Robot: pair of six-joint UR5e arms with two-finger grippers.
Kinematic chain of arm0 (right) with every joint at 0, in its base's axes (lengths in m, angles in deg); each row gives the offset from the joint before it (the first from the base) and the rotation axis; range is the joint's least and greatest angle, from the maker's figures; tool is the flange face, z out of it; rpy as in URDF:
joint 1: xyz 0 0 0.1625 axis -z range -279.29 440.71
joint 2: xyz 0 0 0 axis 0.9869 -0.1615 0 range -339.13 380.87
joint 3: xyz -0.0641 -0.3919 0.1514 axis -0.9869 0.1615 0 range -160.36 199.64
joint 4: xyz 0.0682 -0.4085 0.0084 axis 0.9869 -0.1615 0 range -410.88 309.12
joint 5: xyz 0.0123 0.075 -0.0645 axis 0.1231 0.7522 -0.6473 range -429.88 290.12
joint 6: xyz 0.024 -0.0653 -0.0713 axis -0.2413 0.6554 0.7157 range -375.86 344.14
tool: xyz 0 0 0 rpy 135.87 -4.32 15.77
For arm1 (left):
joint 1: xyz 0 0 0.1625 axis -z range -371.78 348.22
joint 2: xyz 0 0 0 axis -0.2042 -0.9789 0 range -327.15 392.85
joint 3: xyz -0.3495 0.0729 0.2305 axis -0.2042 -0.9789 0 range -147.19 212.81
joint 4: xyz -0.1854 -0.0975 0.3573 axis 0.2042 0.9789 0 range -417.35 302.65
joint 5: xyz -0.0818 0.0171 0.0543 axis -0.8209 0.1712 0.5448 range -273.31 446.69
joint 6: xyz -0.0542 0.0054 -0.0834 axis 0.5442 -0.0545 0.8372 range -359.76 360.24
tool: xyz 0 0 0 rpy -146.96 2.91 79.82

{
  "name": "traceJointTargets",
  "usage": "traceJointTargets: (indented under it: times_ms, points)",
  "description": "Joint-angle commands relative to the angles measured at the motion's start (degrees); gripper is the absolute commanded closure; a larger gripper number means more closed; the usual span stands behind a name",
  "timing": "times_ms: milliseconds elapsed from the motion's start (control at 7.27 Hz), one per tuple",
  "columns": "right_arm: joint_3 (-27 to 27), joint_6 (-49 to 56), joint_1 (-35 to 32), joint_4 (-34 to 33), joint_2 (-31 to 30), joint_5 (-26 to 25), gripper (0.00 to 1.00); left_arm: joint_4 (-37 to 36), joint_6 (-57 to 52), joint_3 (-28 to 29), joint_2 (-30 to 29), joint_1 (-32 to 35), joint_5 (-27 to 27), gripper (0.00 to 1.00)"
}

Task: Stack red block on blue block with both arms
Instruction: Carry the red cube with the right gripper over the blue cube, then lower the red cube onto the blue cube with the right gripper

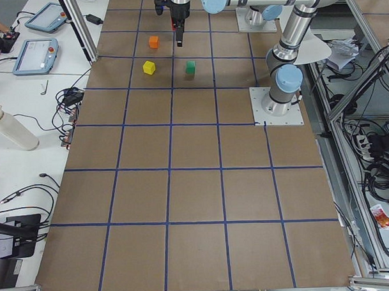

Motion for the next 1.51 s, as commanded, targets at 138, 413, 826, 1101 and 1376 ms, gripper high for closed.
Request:
traceJointTargets:
  times_ms: [138, 413, 826, 1101, 1376]
  points:
    - [-5.4, 25.1, 17.1, 1.9, -4.0, 0.1, 1.00, 0.0, 0.0, -0.1, 0.0, 0.0, 0.0, 0.00]
    - [-9.5, 33.3, 20.4, -5.9, -3.9, -0.5, 1.00, 0.0, 0.0, 0.0, -0.1, 0.0, 0.0, 0.00]
    - [-13.6, 39.8, 22.0, -12.5, -3.0, -1.3, 1.00, 0.0, 0.1, -0.1, -0.2, 0.0, 0.0, 0.00]
    - [-13.7, 39.9, 22.1, -12.5, -2.0, -1.3, 1.00, 0.0, 0.1, 0.0, -0.1, 0.0, 0.0, 0.00]
    - [-13.7, 39.8, 22.1, -12.5, -1.2, -1.3, 1.00, 0.0, 0.1, 0.0, -0.1, 0.0, 0.0, 0.00]
